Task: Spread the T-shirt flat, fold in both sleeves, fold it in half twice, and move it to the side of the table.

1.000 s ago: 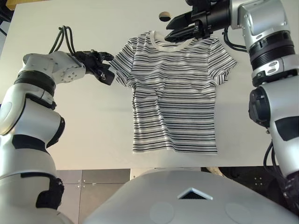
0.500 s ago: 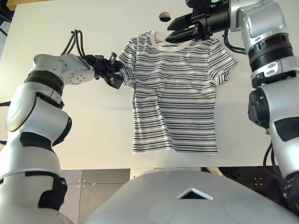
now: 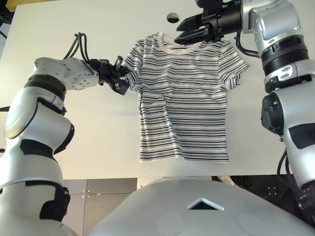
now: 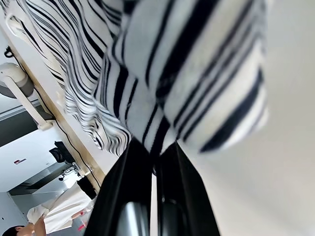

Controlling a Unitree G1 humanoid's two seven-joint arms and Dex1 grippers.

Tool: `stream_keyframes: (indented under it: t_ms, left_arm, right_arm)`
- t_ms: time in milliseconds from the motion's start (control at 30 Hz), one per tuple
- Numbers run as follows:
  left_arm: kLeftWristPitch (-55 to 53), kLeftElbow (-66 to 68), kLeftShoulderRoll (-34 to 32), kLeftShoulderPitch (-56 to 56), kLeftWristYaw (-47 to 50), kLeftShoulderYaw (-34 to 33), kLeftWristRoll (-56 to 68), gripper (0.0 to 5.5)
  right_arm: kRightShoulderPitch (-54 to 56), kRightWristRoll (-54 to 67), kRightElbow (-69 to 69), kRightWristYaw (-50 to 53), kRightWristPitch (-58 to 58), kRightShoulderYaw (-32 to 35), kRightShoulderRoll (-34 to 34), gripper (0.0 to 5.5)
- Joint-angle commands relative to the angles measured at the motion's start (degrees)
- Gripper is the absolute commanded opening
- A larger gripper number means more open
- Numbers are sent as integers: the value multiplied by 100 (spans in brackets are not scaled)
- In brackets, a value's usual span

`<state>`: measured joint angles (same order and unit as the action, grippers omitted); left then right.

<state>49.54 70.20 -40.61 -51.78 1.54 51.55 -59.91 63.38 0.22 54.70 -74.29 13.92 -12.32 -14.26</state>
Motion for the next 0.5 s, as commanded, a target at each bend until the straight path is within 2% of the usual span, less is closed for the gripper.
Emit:
stream_keyframes:
  t_ms: [33, 233, 500]
  left_arm:
    - [-6, 157, -293, 113, -167, 123, -186, 12]
    - [43, 117, -608, 7, -89, 48, -177, 12]
    - [208, -112, -606, -180, 94, -139, -53, 12]
  right_arm:
    - [-28, -3, -5, 11, -50, 26, -24, 187]
    - [-81, -34, -15, 7, -68, -13, -16, 187]
    - [-166, -77, -31, 4, -95, -66, -21, 187]
